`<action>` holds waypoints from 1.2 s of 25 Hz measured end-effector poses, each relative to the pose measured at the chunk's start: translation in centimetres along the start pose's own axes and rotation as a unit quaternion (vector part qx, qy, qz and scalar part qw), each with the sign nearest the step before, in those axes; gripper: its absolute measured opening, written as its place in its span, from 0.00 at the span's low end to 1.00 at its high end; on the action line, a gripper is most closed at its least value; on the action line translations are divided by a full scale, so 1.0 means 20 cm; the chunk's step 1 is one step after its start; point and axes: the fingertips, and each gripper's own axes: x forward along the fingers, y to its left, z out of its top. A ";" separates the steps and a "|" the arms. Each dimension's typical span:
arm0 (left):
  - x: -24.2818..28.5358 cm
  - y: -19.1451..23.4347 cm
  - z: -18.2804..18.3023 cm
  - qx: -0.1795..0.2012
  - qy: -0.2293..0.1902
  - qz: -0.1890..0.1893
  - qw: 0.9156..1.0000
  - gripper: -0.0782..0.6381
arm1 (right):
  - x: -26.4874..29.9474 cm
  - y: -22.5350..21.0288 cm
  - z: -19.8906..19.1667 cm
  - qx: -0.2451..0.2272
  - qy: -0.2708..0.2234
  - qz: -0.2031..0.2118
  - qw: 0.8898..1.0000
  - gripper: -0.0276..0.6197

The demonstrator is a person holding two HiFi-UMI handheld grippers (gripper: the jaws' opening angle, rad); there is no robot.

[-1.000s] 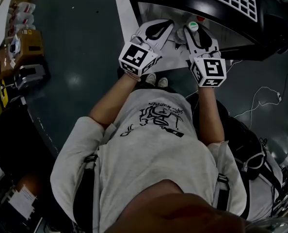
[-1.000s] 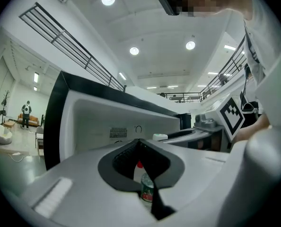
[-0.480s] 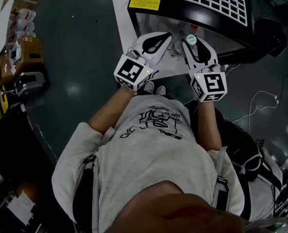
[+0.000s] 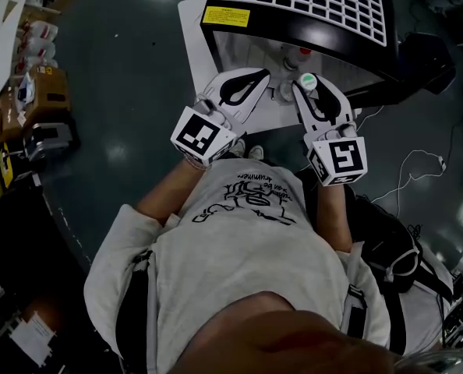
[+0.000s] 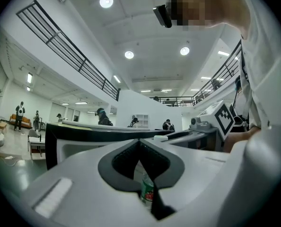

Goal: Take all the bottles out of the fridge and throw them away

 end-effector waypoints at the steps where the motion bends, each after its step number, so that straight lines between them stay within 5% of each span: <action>1: -0.01 -0.01 0.01 -0.001 0.000 -0.001 1.000 0.12 | -0.02 0.00 0.02 -0.001 -0.001 0.000 1.000 0.28; 30: -0.10 -0.19 0.17 0.001 -0.018 0.033 0.999 0.12 | -0.26 0.10 0.20 -0.028 0.000 0.064 0.998 0.28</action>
